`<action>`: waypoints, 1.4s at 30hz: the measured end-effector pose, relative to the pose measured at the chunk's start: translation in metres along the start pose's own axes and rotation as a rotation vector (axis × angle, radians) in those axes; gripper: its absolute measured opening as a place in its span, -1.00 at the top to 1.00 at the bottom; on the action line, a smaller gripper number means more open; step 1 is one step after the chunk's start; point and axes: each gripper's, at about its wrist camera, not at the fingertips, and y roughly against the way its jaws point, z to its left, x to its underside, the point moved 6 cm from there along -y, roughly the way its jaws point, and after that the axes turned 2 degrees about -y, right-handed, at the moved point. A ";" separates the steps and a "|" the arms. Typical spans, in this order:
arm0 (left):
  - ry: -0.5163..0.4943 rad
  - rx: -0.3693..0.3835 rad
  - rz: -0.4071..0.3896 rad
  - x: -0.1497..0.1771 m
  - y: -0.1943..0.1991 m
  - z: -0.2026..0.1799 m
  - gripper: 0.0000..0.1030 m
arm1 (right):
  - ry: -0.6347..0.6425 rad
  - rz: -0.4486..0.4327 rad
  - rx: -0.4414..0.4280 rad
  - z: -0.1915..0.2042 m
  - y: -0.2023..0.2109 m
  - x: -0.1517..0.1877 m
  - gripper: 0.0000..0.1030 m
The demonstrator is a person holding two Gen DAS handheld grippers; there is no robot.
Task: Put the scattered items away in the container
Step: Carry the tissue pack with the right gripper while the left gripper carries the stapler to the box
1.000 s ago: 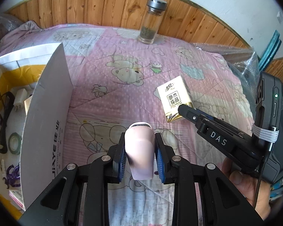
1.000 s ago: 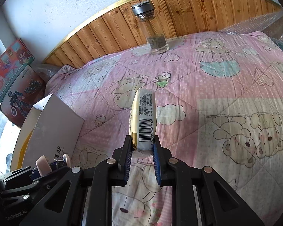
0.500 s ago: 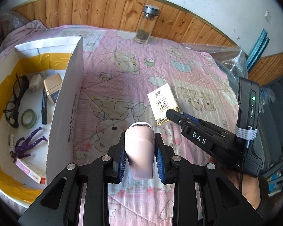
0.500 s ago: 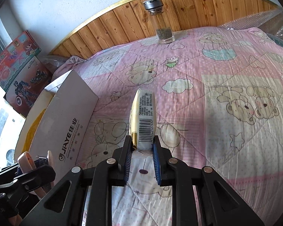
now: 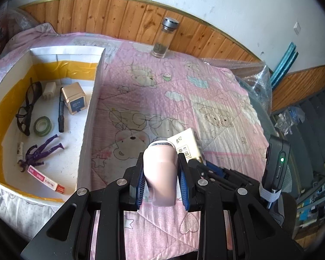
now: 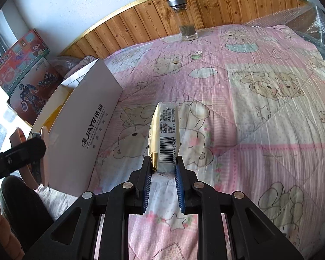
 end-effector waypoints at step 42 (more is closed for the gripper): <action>0.333 -0.013 -0.143 -0.022 0.072 0.140 0.45 | 0.354 -0.111 -0.137 0.184 0.064 -0.021 0.57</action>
